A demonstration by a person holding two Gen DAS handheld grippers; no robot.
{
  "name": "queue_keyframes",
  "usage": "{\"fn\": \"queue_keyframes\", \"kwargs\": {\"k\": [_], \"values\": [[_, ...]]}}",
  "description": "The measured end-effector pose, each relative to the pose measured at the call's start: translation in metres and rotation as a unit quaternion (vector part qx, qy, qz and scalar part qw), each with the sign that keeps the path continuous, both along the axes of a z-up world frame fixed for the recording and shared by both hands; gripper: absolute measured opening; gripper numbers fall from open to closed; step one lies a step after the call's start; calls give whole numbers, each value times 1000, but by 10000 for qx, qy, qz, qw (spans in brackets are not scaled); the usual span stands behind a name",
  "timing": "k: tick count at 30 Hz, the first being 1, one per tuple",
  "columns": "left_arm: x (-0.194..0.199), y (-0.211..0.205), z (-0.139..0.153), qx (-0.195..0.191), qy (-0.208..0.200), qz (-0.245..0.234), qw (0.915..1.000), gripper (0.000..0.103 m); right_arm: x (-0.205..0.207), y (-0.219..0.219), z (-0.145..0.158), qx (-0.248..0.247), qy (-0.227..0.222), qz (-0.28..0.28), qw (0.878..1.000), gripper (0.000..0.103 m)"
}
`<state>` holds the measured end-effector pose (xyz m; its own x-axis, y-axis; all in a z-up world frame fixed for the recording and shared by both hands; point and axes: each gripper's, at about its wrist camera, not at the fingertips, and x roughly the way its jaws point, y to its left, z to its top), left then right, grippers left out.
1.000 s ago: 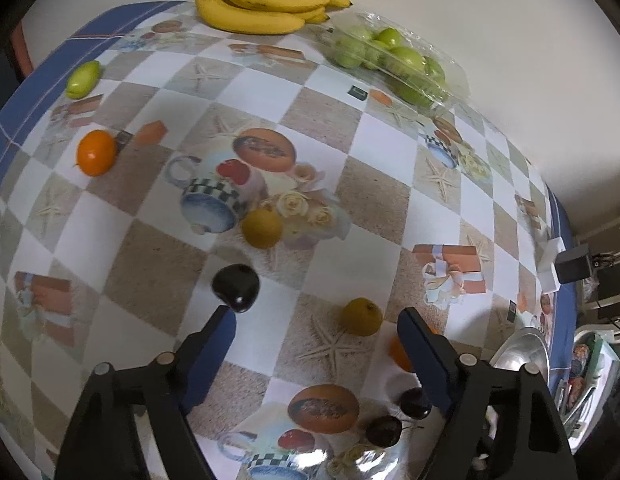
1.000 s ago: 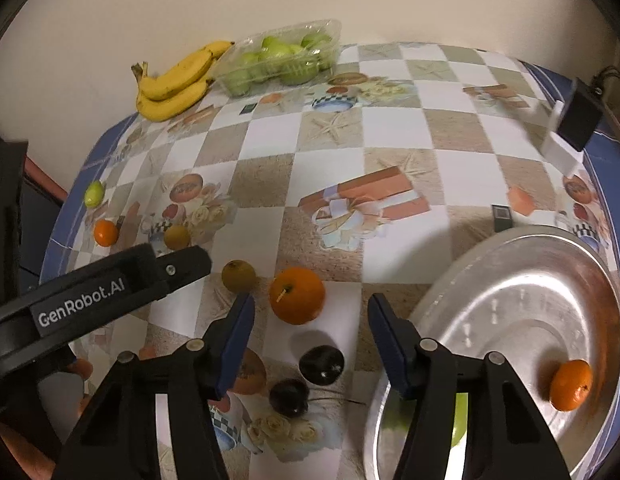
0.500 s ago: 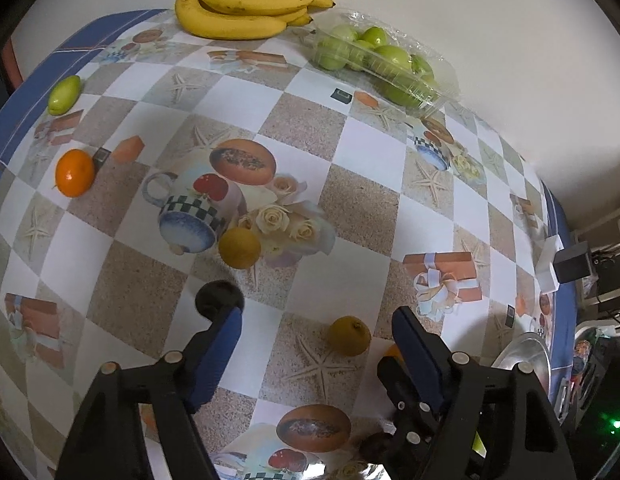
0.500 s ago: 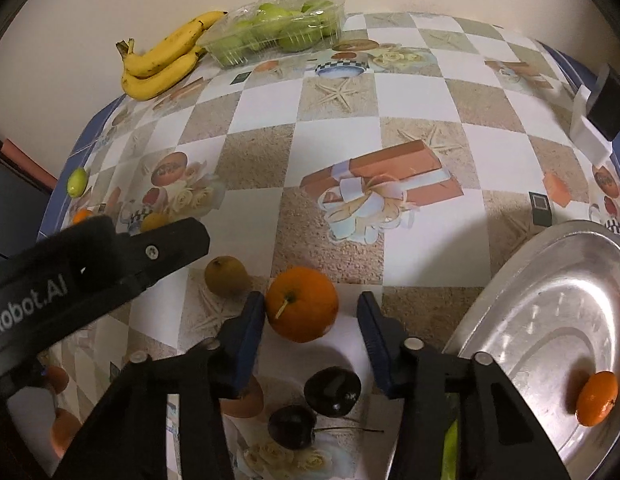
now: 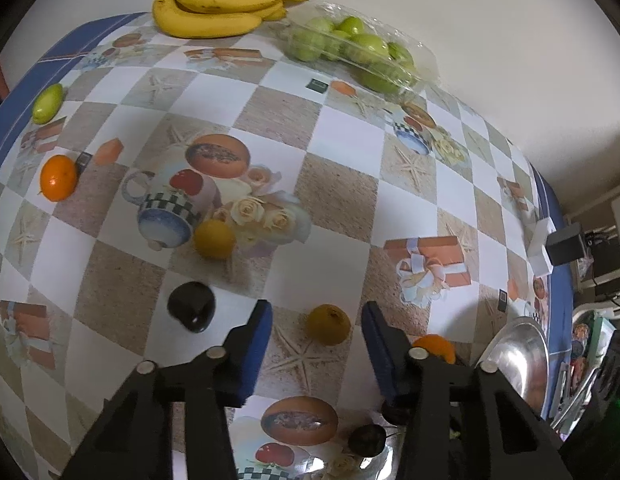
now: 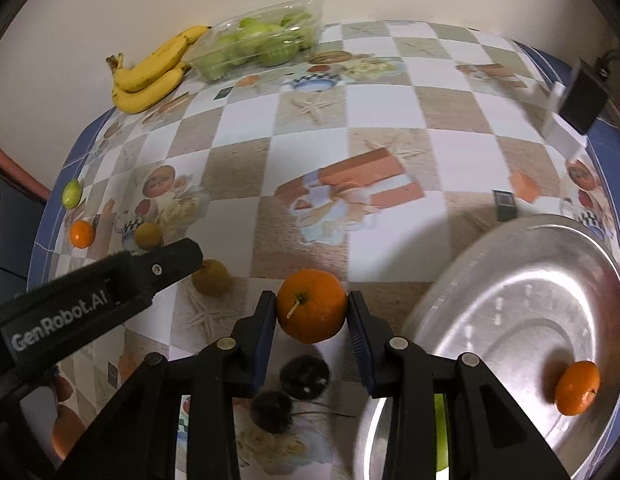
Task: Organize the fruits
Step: 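Grasp another orange with the right tool while the left tool grasps a kiwi, then carry the orange with the right tool while the left tool carries the kiwi to the bowl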
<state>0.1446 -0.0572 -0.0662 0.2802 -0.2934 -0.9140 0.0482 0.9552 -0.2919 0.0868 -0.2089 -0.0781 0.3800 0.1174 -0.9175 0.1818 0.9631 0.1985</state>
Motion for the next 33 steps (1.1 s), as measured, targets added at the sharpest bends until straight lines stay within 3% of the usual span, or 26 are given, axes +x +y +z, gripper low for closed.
{"fn": "queue_keyframes", "kwargs": {"k": [13, 22, 33], "values": [[2, -13, -18, 36, 139, -145, 9998, 30, -5, -8, 5, 77, -8, -55, 10000, 37], [1, -16, -16, 28, 48, -192, 9998, 28, -8, -10, 6, 138, -41, -110, 9998, 37], [-1, -9, 8, 13, -197, -114, 9997, 28, -15, -18, 22, 246, -203, -232, 9992, 37]]}}
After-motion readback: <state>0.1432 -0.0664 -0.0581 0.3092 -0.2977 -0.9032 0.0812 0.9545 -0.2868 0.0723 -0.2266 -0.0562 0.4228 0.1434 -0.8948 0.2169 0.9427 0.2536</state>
